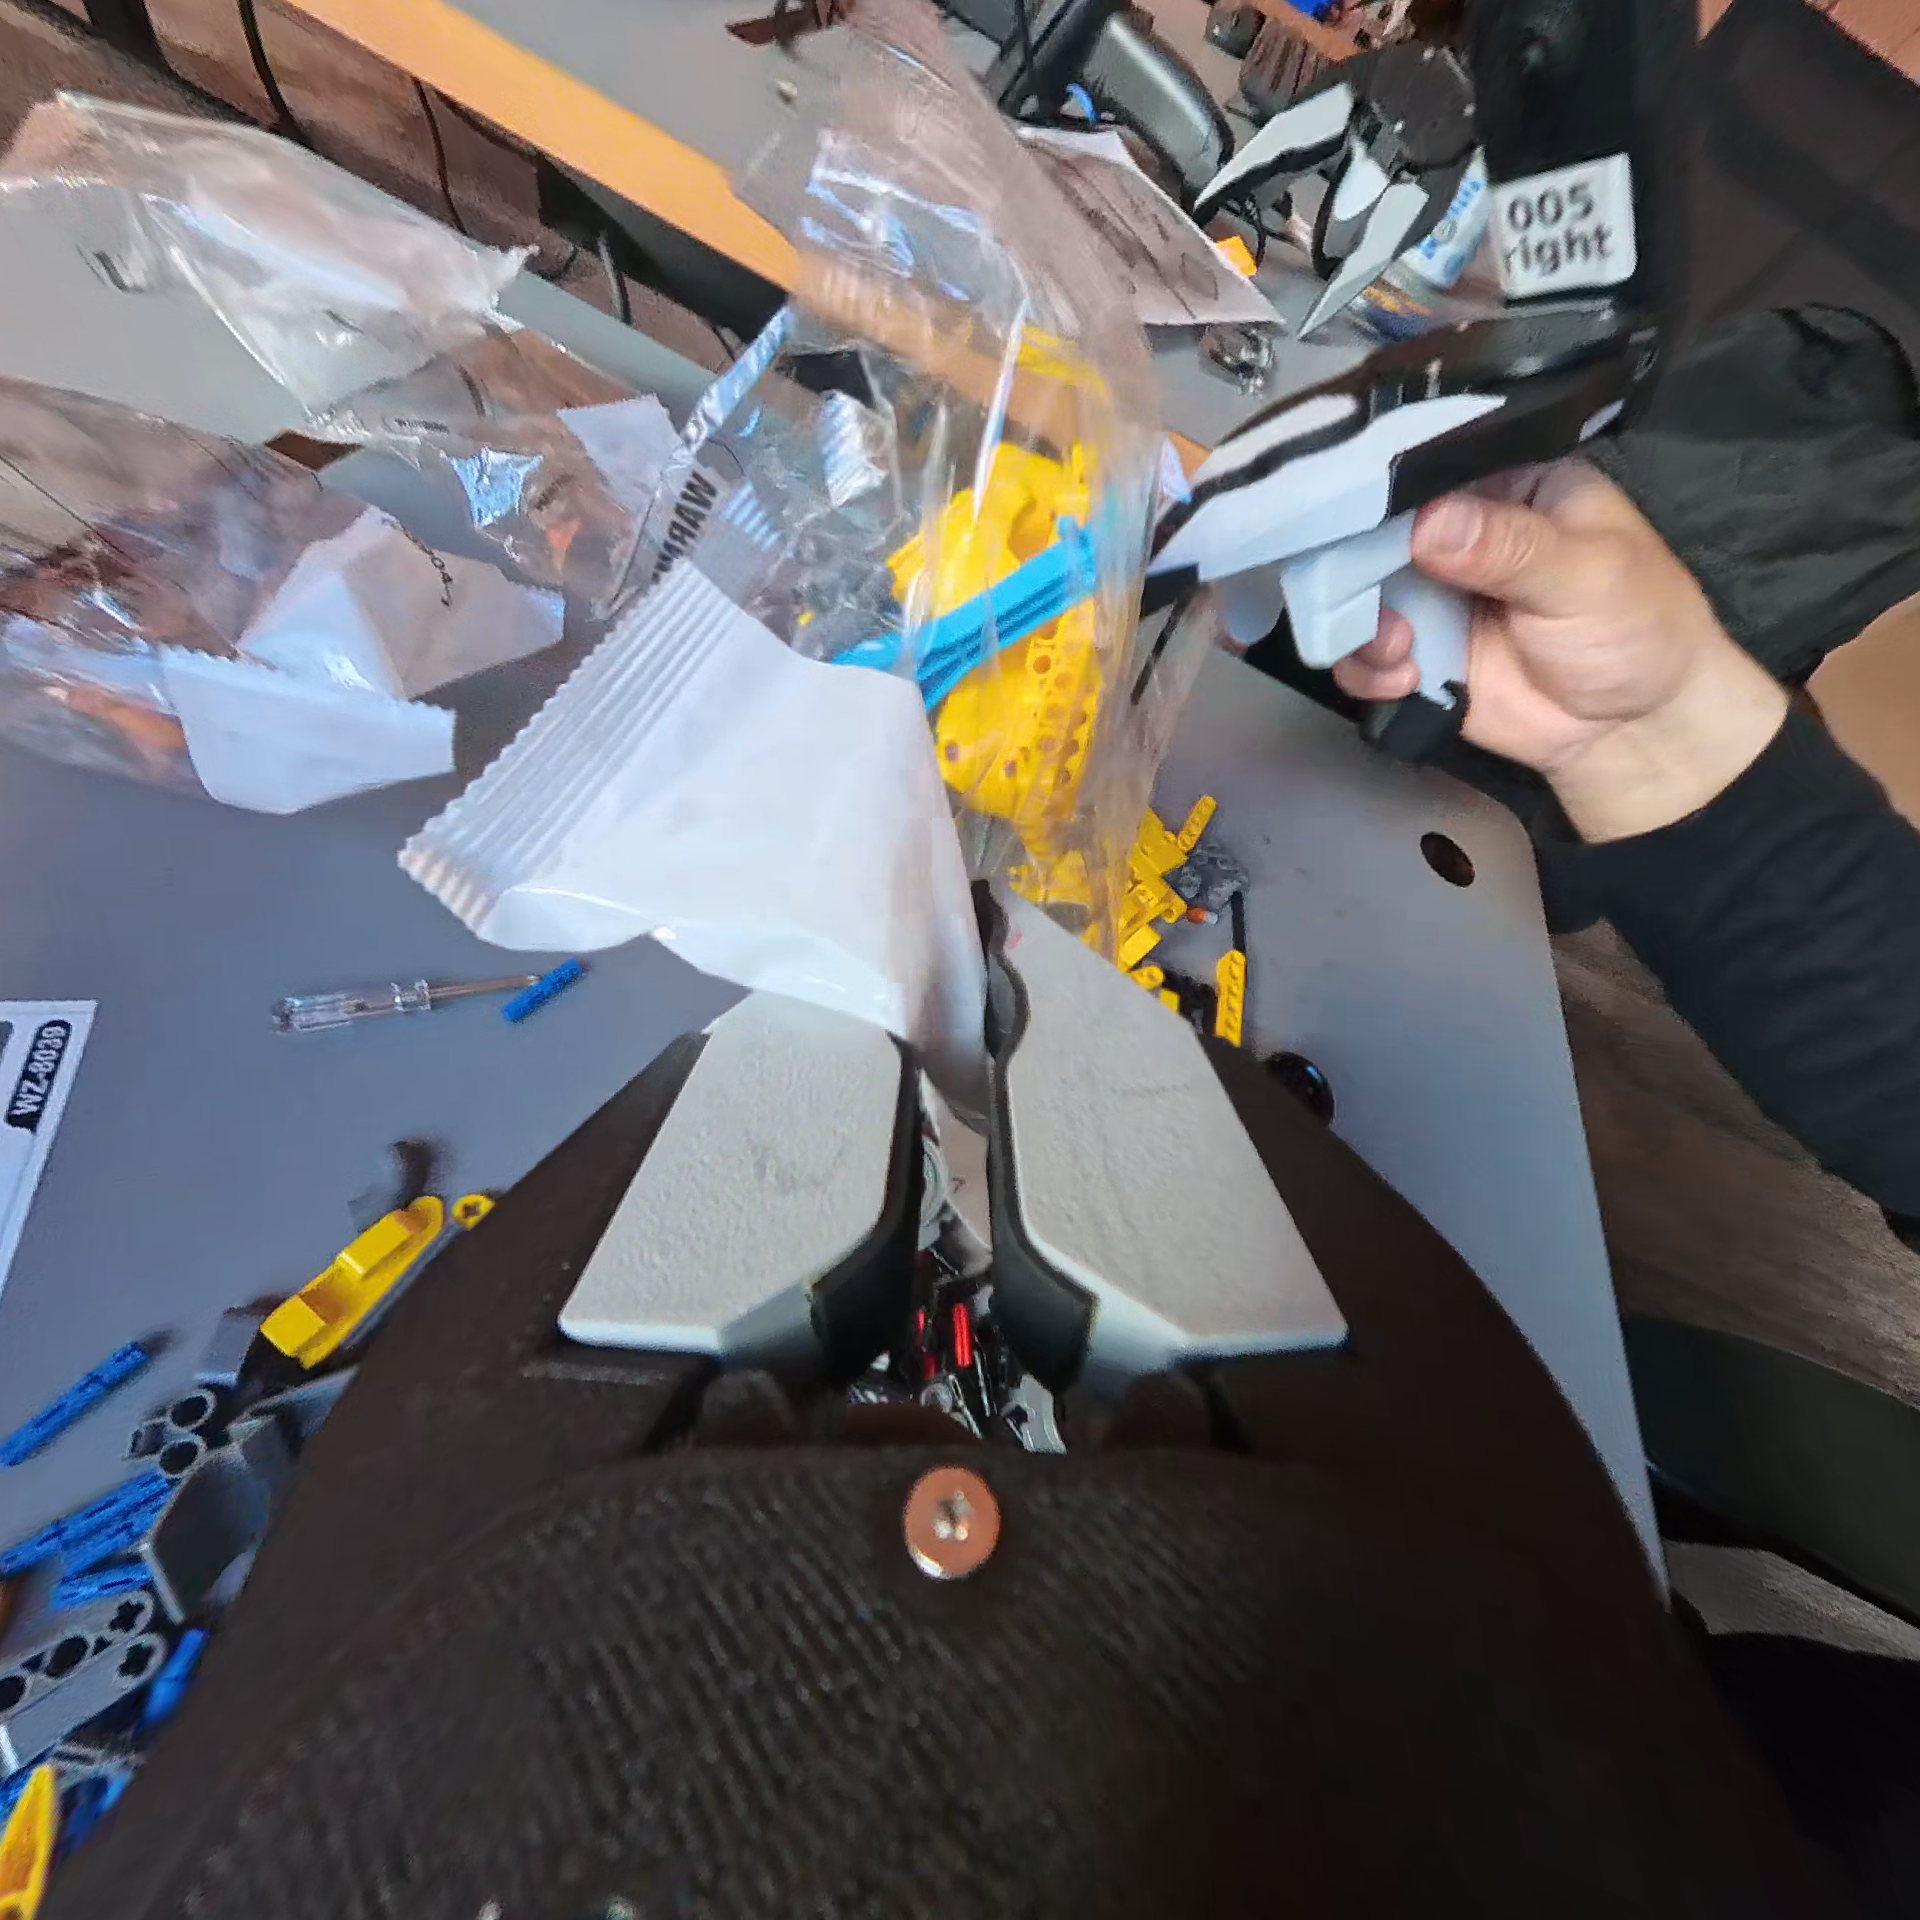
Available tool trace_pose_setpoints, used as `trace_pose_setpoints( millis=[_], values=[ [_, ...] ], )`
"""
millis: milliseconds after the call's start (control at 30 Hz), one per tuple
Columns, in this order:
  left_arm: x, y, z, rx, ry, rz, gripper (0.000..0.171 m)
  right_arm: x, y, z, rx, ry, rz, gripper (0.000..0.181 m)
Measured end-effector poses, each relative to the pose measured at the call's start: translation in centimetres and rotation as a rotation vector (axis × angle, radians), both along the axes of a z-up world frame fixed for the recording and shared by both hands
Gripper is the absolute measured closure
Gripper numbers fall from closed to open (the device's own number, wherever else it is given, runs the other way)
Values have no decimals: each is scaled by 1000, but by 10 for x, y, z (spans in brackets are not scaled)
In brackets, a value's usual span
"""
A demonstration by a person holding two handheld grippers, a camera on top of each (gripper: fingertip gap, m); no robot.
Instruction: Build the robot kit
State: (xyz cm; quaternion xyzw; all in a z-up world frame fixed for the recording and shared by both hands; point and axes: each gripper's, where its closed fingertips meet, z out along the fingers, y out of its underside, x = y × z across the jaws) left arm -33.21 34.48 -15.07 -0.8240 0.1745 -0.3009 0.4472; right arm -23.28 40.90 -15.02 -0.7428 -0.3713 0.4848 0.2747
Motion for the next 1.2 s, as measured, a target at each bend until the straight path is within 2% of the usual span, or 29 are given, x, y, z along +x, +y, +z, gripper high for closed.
trace_pose_setpoints(
  millis=[233, 333, 567, 733, 933, 1033, 1200],
  values=[
    [20, -6, -7, -16, -18, -18, 171, -2, 20, -8, -31, -77, 41, 173],
    [25, -3, -12, -61, -20, 39, 170, -4, 30, -14, -114, -153, 54, 173],
    [53, -20, -20, -280, -240, 63, 163, -2, 32, 3, -169, -386, 113, 174],
    [54, -18, -39, -394, -291, 79, 162, 2, 30, -4, -218, -613, 130, 174],
    [55, -20, -46, -520, -439, 66, 159, 4, 26, 0, -262, -737, 166, 174],
    [51, -26, -49, -539, -414, 55, 151, 6, 25, 2, -275, -807, 187, 174],
    [36, -36, -54, -442, -217, 41, 144, -4, 19, -1, -342, -789, 228, 174]
  ],
)
